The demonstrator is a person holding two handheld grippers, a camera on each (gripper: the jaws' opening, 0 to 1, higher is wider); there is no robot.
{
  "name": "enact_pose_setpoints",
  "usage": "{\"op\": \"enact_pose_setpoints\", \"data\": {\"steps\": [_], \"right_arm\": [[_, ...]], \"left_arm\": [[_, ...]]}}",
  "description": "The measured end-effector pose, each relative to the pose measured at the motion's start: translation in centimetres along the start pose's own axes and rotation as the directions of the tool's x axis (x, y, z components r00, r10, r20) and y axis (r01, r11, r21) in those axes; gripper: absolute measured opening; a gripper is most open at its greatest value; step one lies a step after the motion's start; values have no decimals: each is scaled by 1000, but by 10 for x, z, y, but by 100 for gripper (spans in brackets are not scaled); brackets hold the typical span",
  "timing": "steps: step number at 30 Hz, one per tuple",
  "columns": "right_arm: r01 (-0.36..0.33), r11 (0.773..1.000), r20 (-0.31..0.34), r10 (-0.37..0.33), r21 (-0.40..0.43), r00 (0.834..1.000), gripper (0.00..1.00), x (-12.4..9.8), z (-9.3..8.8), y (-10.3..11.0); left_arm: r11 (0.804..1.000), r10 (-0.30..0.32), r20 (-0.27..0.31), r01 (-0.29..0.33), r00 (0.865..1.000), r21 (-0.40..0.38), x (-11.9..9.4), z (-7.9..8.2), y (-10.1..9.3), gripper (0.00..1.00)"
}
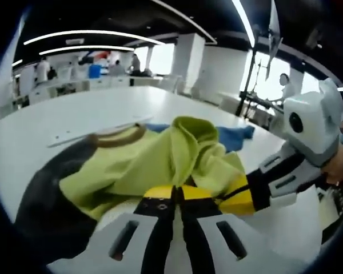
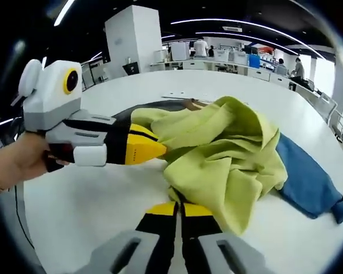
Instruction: Fold the garment on the visible template until the final outline fits inside the template.
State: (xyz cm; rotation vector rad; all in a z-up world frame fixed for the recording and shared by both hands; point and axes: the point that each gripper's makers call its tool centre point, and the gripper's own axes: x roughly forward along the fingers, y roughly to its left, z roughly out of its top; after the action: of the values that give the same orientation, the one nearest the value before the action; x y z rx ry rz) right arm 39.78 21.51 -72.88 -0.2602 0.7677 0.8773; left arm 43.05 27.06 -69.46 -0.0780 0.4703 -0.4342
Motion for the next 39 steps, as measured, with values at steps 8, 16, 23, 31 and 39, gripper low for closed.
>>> {"op": "enact_pose_setpoints", "data": {"steps": [8, 16, 23, 31, 39], "right_arm": [[-32, 999, 1, 32, 29, 999, 0, -14, -4, 0], [-46, 999, -2, 46, 9, 999, 0, -36, -6, -2], [-56, 998, 8, 56, -16, 998, 0, -61, -9, -2], [-60, 998, 25, 60, 2, 998, 0, -89, -14, -8], [-23, 1000, 24, 23, 20, 999, 0, -112, -28, -21]], "left_arm": [[1000, -2, 11, 2, 1000, -8, -11, 4, -1, 0], [1000, 7, 8, -7, 1000, 16, -32, 10, -4, 0], [999, 28, 31, -29, 999, 34, -53, 22, -7, 0], [997, 57, 44, -59, 997, 57, -80, 32, -9, 0], [992, 95, 47, -98, 994, 77, -109, 32, -10, 0]]}}
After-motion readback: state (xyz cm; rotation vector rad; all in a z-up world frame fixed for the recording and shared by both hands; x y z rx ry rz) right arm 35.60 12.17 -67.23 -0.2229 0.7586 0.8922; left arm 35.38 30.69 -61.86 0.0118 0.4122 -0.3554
